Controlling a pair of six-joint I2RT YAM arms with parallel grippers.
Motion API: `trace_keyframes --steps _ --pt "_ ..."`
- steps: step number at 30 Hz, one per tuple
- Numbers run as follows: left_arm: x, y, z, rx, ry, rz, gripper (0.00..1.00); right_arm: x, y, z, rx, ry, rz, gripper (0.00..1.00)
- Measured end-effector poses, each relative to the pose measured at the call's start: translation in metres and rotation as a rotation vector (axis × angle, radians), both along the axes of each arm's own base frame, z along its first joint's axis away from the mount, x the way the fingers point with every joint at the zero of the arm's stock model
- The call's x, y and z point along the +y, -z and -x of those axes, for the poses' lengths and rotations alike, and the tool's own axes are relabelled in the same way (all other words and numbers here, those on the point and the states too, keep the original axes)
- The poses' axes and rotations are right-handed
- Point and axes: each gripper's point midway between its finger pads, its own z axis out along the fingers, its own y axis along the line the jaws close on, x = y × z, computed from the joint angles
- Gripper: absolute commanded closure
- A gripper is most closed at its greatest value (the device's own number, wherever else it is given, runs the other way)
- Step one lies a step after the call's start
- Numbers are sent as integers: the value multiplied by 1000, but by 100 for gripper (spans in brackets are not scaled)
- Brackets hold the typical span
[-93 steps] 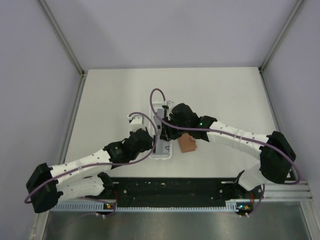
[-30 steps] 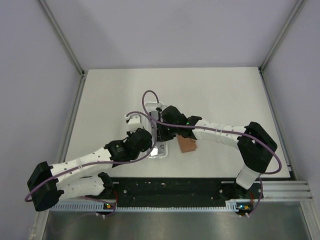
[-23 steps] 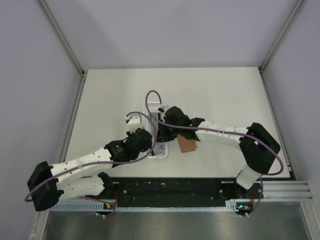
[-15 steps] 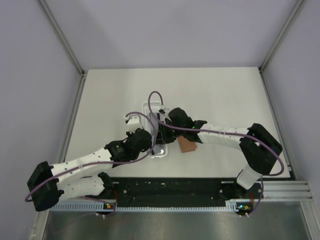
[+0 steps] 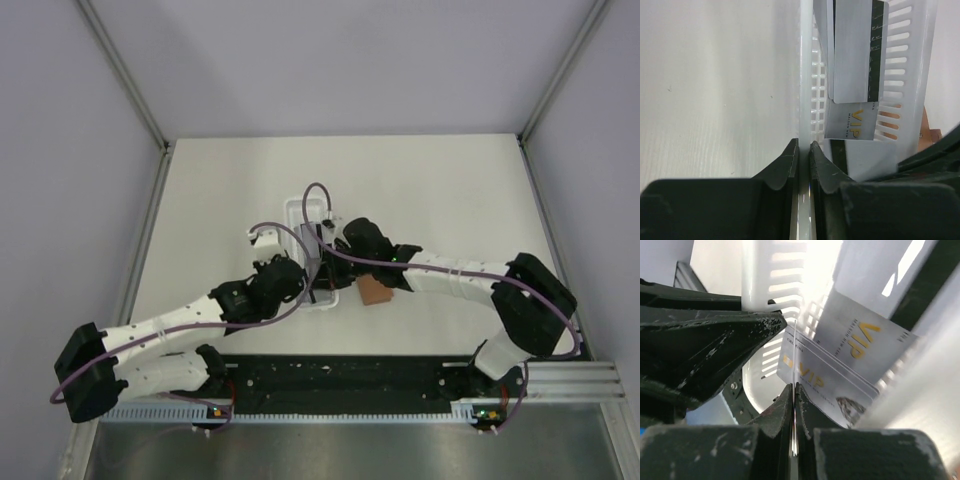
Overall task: Put the credit cards into the card holder
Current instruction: Pick up the credit card from the storage box.
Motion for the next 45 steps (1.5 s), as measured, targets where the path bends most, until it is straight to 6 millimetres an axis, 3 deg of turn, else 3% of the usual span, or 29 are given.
trace_keyframes --steps 4,8,11,15,20,25,29,35,45 --pt "4 0 -3 1 -10 -6 100 -19 -27 -11 -95 85 7 100" --pt "14 5 -12 20 -33 -18 100 -46 -83 -28 -233 197 -57 100" --pt "31 17 -24 67 -63 -50 100 -69 -111 -37 -291 260 -84 100" --pt "46 36 -30 131 -67 -107 93 -89 -109 -37 -287 286 -48 100" --pt "51 64 -28 229 -19 -176 75 -103 -90 -19 -234 269 6 100" --pt "56 77 -29 274 6 -213 52 -112 -104 -5 -214 278 -44 100" --pt "54 70 -35 261 14 -205 42 -113 -140 9 -227 260 -178 100" --pt "49 53 -41 221 28 -186 37 -107 -212 43 -280 128 -453 100" --pt "45 -8 -39 76 64 -82 36 -110 -309 107 -302 -156 -846 100"
